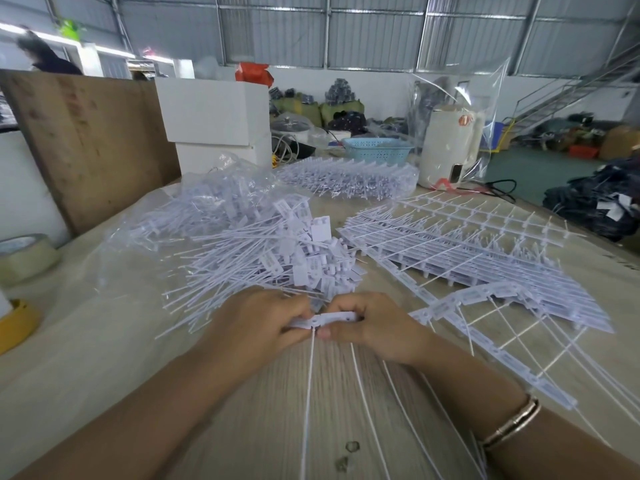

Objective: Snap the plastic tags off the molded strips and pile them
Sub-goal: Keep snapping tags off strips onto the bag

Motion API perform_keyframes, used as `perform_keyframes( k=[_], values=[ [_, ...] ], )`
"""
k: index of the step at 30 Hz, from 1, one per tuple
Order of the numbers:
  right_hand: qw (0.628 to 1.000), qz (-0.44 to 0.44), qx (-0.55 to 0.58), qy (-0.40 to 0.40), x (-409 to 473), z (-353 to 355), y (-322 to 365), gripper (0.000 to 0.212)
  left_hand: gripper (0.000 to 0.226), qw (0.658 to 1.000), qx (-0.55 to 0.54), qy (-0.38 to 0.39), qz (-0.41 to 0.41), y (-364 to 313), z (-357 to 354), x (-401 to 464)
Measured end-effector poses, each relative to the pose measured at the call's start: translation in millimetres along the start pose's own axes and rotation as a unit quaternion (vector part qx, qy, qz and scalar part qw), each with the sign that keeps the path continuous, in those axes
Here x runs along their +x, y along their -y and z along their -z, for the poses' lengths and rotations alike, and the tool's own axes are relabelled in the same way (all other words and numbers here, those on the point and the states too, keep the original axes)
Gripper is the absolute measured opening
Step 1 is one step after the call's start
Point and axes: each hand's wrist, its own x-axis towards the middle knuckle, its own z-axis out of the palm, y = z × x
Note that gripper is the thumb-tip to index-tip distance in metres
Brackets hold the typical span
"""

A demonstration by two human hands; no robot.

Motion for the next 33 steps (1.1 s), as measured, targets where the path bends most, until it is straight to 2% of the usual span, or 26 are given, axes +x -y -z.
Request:
perform_keyframes(
  k=[3,5,8,10,12,13,15,17,19,21,23,25,29,32,33],
  values=[
    [1.000,-0.003,0.026,0.006,-2,-1,1,0.026,0.010,0.994,-0.094,0.028,0.051,2,-4,-2],
    [1.000,0.007,0.026,0.013,-2,-1,2,0.022,0.005,0.975,-0.204,0.051,0.070,3,-6,-2],
    [0.999,0.027,-0.025,0.032,-4,1,1,0.010,0.017,0.897,-0.418,0.111,0.091,5,-6,-2],
    [0.997,0.042,-0.031,0.051,-5,4,2,0.011,0.016,0.871,-0.469,0.119,0.082,4,-6,-2],
    [0.996,0.053,0.025,0.067,-6,7,4,0.011,0.006,0.855,-0.500,0.119,0.072,3,-7,0],
    [0.994,0.056,0.059,0.076,-6,8,5,0.013,0.016,0.851,-0.507,0.117,0.068,2,-7,-1],
    [0.987,0.069,0.120,0.081,-7,12,6,0.016,0.020,0.852,-0.505,0.129,0.060,3,-6,-2],
    [0.980,0.082,0.176,0.049,-9,21,5,0.013,0.008,0.853,-0.494,0.154,0.064,8,-7,-5],
    [0.983,0.078,0.161,0.035,-11,29,1,0.004,0.010,0.887,-0.435,0.143,0.064,11,-9,-6],
    [0.993,0.070,0.090,0.043,-10,28,-4,0.010,0.018,0.934,-0.341,0.102,0.036,11,-11,-5],
    [0.996,0.068,0.035,0.053,-7,21,-8,0.005,0.021,0.956,-0.284,0.078,0.006,10,-11,-3],
    [0.997,0.058,-0.002,0.059,-4,14,-10,0.003,0.027,0.962,-0.263,0.077,-0.006,10,-11,-2],
    [0.997,0.055,0.026,0.051,-4,7,-10,0.016,0.047,0.964,-0.264,0.042,0.010,6,-7,-2],
    [0.995,0.078,0.007,0.055,-5,4,-7,0.021,0.022,0.963,-0.268,-0.001,0.009,3,-4,-1],
    [0.995,0.084,-0.009,0.056,-5,4,-5,0.024,0.022,0.962,-0.271,-0.010,0.018,2,-3,-1]
  ],
)
